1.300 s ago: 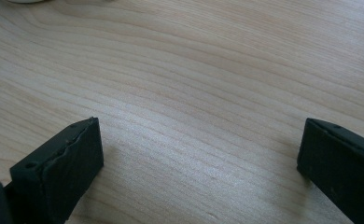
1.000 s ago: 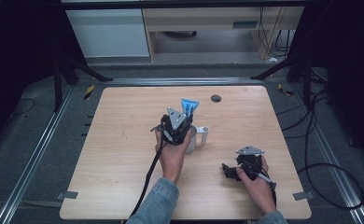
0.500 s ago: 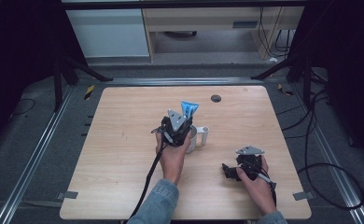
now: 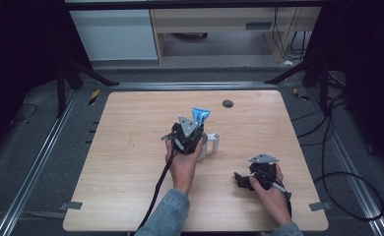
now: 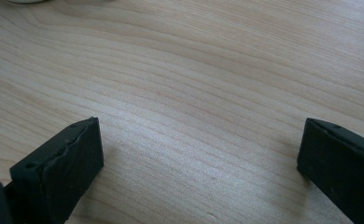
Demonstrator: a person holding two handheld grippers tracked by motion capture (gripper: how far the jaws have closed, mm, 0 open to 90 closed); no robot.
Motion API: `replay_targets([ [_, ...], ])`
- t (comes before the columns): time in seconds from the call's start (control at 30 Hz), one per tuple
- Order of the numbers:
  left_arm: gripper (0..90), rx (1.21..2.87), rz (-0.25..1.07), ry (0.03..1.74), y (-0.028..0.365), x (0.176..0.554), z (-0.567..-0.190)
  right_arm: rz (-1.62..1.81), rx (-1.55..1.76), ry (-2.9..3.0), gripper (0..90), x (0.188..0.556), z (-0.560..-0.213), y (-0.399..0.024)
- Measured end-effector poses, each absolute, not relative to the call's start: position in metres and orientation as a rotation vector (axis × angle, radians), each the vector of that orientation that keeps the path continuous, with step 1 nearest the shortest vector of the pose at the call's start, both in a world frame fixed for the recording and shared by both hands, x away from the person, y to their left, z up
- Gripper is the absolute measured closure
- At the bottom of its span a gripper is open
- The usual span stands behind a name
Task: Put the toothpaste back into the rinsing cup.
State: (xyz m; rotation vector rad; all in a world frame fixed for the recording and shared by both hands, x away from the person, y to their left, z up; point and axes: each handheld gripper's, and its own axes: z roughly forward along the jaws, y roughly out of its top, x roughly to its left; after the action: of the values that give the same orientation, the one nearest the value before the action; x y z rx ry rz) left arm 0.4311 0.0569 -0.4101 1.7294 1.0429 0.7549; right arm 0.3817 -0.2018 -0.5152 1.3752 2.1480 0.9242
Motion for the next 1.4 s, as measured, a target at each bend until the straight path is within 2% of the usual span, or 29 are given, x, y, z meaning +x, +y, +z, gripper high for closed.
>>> replay_targets([
  [1.4,70.9,1.784,0.725,1.077,0.0511,0.4386,-0.415,0.923,1.373,2.149,0.6,0.3817,-0.5152,-0.2019],
])
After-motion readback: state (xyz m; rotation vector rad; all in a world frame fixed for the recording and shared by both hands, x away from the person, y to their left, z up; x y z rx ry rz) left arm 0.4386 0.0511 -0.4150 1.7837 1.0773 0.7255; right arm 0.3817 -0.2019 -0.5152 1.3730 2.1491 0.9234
